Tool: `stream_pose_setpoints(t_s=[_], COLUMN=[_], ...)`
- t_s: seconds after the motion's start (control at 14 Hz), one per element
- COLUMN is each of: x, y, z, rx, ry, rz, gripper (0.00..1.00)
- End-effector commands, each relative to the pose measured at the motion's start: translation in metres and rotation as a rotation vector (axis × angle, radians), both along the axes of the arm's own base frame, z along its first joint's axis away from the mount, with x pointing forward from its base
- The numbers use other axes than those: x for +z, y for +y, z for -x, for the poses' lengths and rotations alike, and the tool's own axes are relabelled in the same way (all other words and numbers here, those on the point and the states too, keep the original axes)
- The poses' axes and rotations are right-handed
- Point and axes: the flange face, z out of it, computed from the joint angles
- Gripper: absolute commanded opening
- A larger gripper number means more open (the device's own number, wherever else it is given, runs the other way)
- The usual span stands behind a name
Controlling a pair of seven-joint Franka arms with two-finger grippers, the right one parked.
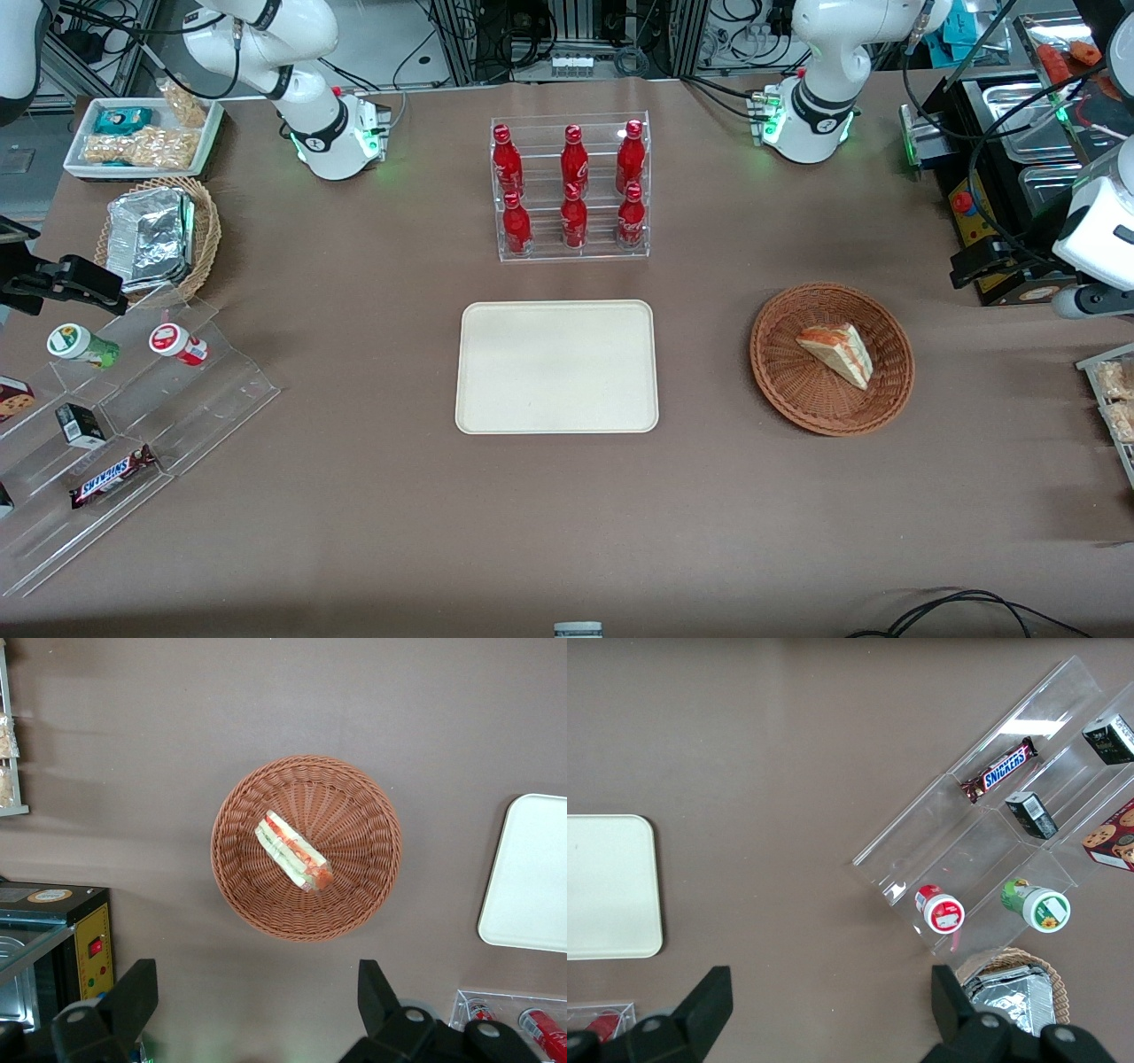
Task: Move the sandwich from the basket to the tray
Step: 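Move the left gripper toward the wicker basket with the sandwich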
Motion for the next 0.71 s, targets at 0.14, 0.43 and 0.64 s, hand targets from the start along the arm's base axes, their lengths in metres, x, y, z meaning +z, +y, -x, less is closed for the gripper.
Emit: stream_pose_setpoints(t_s=[0.14,0.43,0.64], x=[0.001,-0.021,-0.066], y=[0.002,0.005,0.007], z=[0.003,0.0,-0.004], rx=[-0.013,0.02,0.136], ry=[0.007,0.076,0.152], rz=[-0.017,-0.009,-0.027], gripper=[1.0,1.0,1.0])
